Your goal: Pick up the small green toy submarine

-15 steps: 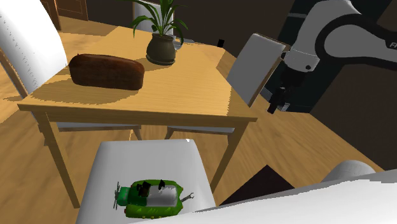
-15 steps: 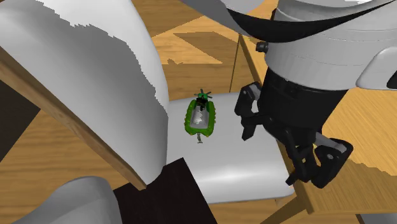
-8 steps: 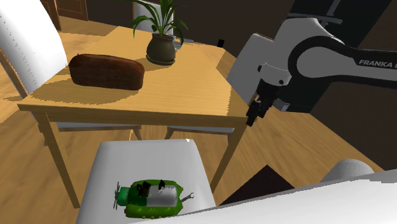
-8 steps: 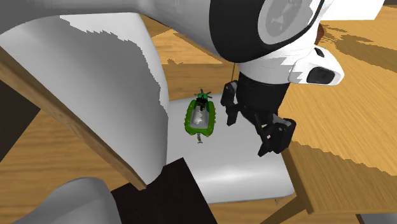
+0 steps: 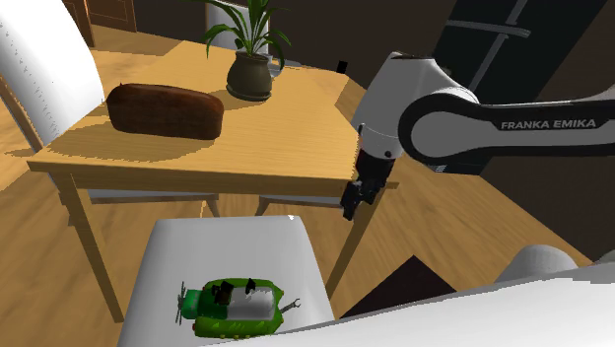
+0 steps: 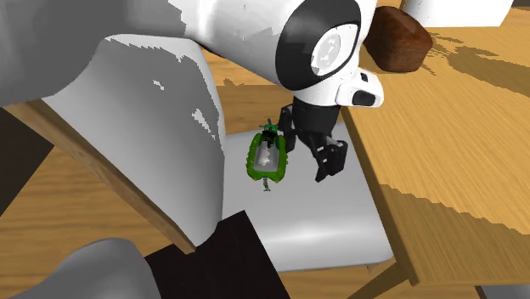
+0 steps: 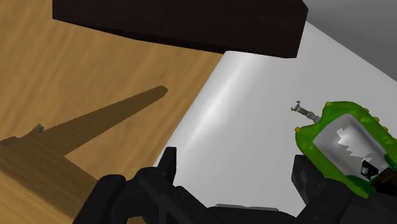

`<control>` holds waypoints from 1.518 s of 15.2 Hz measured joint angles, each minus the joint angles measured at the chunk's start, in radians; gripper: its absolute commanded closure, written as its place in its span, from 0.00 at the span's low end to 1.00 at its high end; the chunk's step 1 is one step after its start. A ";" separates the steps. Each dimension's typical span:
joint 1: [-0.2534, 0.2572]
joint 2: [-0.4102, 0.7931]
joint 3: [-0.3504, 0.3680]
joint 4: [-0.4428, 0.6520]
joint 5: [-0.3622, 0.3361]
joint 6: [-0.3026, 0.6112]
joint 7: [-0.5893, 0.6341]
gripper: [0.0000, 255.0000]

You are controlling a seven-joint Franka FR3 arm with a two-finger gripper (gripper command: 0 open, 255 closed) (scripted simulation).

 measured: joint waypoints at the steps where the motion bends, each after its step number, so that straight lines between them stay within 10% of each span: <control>1: 0.004 0.036 0.015 0.013 0.004 0.022 0.014 0.00; 11: 0.057 0.341 0.162 0.108 0.009 0.212 0.185 0.00; 23: 0.149 0.752 0.239 0.336 -0.142 0.349 0.411 0.00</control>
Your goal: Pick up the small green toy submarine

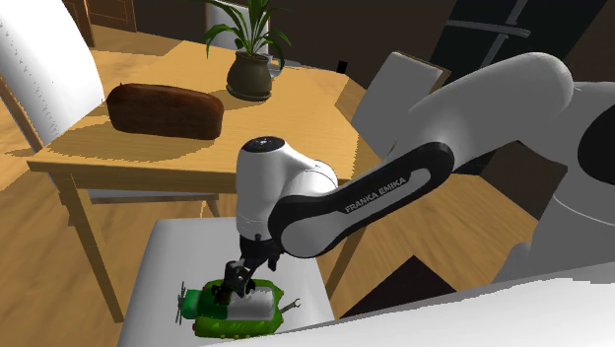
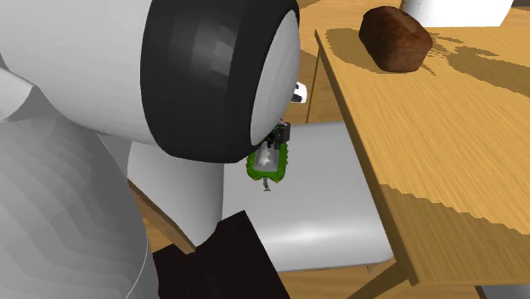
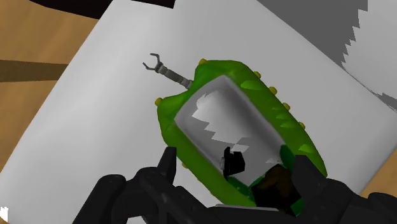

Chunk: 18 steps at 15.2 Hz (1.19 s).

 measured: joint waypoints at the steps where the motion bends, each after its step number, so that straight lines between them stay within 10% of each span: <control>1: 0.003 0.014 -0.002 0.000 -0.008 0.012 0.006 0.00; 7: 0.015 0.073 -0.016 -0.007 -0.041 0.072 0.027 0.00; 8: 0.016 0.075 -0.016 -0.007 -0.042 0.074 0.028 1.00; 18: 0.017 0.075 -0.016 -0.007 -0.043 0.076 0.029 1.00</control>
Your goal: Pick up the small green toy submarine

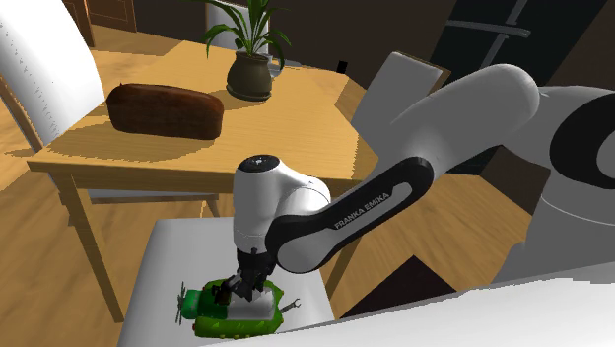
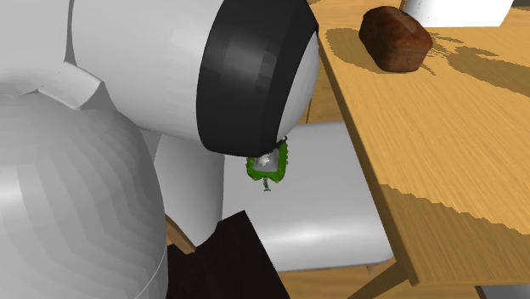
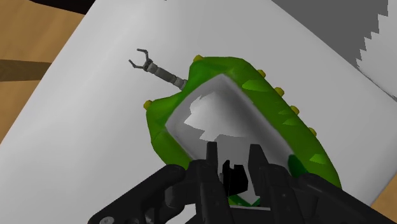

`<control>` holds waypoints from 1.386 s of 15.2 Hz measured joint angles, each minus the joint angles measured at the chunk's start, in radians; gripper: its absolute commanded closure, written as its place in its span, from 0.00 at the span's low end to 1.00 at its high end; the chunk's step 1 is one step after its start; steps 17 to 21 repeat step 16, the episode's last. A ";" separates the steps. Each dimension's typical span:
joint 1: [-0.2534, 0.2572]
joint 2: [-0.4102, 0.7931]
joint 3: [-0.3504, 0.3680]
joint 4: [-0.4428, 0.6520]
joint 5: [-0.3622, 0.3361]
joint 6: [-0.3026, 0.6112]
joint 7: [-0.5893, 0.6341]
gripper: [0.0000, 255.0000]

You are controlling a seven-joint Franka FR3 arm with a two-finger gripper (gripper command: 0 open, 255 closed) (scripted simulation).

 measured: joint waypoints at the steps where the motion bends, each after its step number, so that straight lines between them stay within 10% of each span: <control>1: -0.001 -0.005 0.001 0.000 0.003 -0.006 -0.002 1.00; 21: -0.025 -0.135 0.028 0.049 0.078 -0.173 -0.047 1.00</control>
